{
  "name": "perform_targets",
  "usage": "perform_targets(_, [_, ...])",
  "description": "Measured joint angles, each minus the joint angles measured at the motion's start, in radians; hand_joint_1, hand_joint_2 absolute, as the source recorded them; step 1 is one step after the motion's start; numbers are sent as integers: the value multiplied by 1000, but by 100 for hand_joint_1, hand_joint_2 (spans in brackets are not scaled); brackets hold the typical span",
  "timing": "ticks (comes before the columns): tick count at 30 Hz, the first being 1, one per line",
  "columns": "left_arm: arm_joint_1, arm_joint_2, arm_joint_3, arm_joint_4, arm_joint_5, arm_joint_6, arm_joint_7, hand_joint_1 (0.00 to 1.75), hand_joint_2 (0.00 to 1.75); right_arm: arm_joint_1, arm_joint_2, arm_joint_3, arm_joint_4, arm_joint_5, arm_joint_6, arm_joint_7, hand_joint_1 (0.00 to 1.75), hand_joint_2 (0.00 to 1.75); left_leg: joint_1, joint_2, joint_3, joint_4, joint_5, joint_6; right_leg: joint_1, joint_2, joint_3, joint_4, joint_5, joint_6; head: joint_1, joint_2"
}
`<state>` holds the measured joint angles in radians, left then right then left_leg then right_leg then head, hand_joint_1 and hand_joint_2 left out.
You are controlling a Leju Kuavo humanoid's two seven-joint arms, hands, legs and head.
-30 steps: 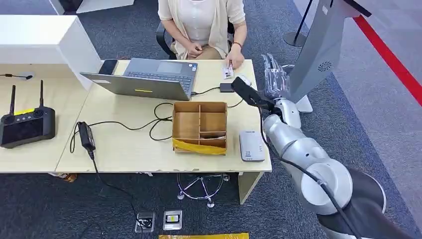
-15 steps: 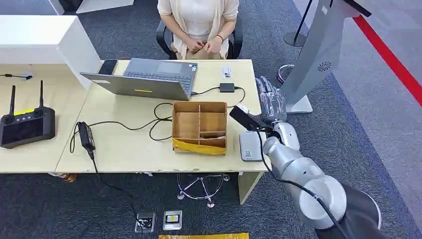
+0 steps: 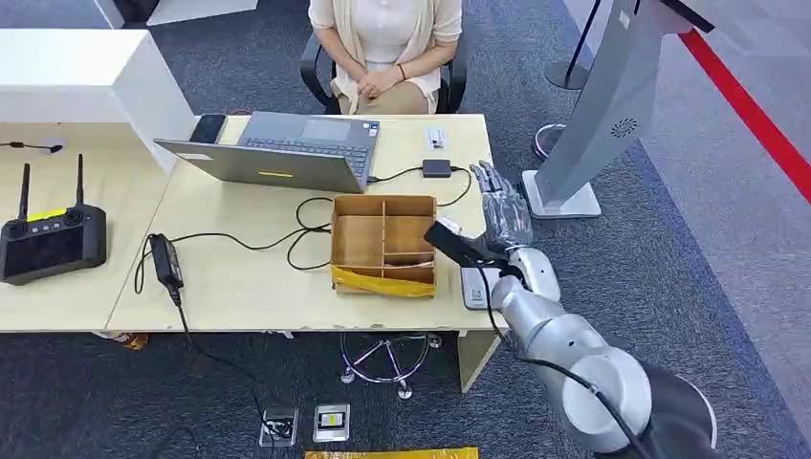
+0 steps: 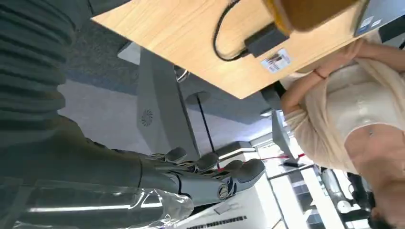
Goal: Pass the card to the sensor for recognition and then transmit it.
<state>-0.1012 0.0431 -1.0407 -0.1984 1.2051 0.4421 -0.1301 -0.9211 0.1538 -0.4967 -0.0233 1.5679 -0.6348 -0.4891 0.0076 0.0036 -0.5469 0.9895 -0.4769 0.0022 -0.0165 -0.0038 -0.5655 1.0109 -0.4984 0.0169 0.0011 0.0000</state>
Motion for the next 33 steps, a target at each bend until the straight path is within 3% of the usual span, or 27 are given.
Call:
perform_targets(1, [-2, 0, 2, 0, 3, 1, -1, 0, 0, 14, 3, 0, -4, -10, 3, 10, 0, 175, 0, 1, 4, 1, -1, -2, 1, 1, -5, -2, -2, -1, 0, 0])
perform_targets(2, [-3, 0, 3, 0, 7, 2, -2, 0, 0, 38, 1, 2, -16, -83, 39, 76, 0, 175, 0, 1, 5, 1, -1, -2, 1, 0, -3, -2, -2, -1, 0, 0])
perform_targets(4, [4, 3, 8, 0, 14, 3, -5, 0, 0, 145, -26, 52, -81, -355, 215, 331, 0, 175, 1, 1, 13, 4, -3, 1, 2, 1, 4, -6, -3, 0, 0, 0])
perform_targets(5, [11, 7, 10, 0, 21, 4, -6, 0, 0, 203, -70, 114, -150, -571, 317, 517, 0, 175, 0, 4, 16, 4, -5, 2, 2, 5, 8, -7, -4, 1, 3, 0])
perform_targets(6, [23, 10, 11, 0, 26, 5, -7, 0, 0, 196, -133, 209, -254, -757, 355, 708, 0, 175, -3, 26, 24, 5, -10, 4, -2, 25, 8, -6, -2, 4, 7, 0])
perform_targets(7, [25, 16, 12, 2, 31, 7, -7, 0, 0, 203, -206, 303, -342, -833, 353, 928, 0, 175, -3, 33, 24, 5, -13, 6, -2, 34, 14, -5, 0, 7, -17, 0])
perform_targets(8, [26, 16, 14, 2, 34, 9, -7, 0, 0, 238, -344, 441, -492, -893, 334, 1184, 0, 175, -3, 29, 17, 5, -15, 10, -5, 29, 20, -3, 0, 8, -23, 0])
perform_targets(9, [25, 16, 14, 2, 38, 11, -7, 0, 0, 300, -460, 557, -640, -879, 329, 1263, 0, 175, -5, 15, -4, 6, -16, 10, -6, 14, 23, -1, -2, 9, -11, 0])
perform_targets(10, [27, 17, 15, 2, 42, 15, -7, 0, 0, 340, -548, 641, -788, -856, 326, 1260, 0, 175, -7, 16, -9, 5, -18, 11, -7, 14, 22, 3, -5, 9, 4, 0])
perform_targets(11, [27, 20, 16, 3, 46, 20, -7, 0, 0, 360, -630, 751, -1015, -840, 330, 1247, 0, 175, -8, 28, -8, 4, -24, 6, -7, 26, 17, 2, -5, 8, 16, 0])
perform_targets(12, [18, 21, 16, 4, 49, 20, -7, 0, 0, 373, -667, 841, -1192, -839, 330, 1219, 0, 175, -8, 35, -4, 5, -24, 9, -7, 32, 14, 1, -5, 9, 12, 0])
perform_targets(14, [0, 19, 16, 3, 52, 20, -7, 0, 0, 389, -659, 988, -1420, -846, 326, 1171, 0, 175, -3, 33, 3, 7, -21, 11, -3, 29, 14, -1, -6, 8, 13, 0])
perform_targets(16, [-11, 14, 17, 0, 52, 20, -7, 0, 0, 426, -655, 1112, -1554, -862, 318, 1158, 0, 175, -1, 9, 14, 9, -12, 13, -2, 4, 14, -1, -7, 9, 9, 0])
perform_targets(17, [-9, 10, 17, -2, 52, 21, -7, 0, 0, 426, -666, 1144, -1589, -876, 316, 1159, 0, 175, -1, -6, 7, 9, -7, 10, -2, -9, 12, 0, -7, 9, 12, 0])
perform_targets(21, [17, 11, 18, 0, 51, 23, -7, 0, 0, 374, -718, 1223, -1741, -930, 334, 1168, 0, 175, -1, -6, -2, 9, -5, 6, -1, -9, 3, 1, -5, 7, 11, 0])
perform_targets(25, [12, 11, 18, 0, 47, 21, -7, 0, 0, 325, -764, 1251, -1832, -972, 372, 1179, 0, 175, -1, -6, -2, 8, -6, 6, -1, -8, 3, 1, -6, 7, 12, 0])
perform_targets(33, [12, 10, 18, 0, 38, 19, -7, 0, 0, 318, -814, 1283, -1911, -1022, 396, 1181, 0, 175, -1, -3, -1, 9, -7, 7, -2, -4, 3, 1, -5, 7, 12, 0])
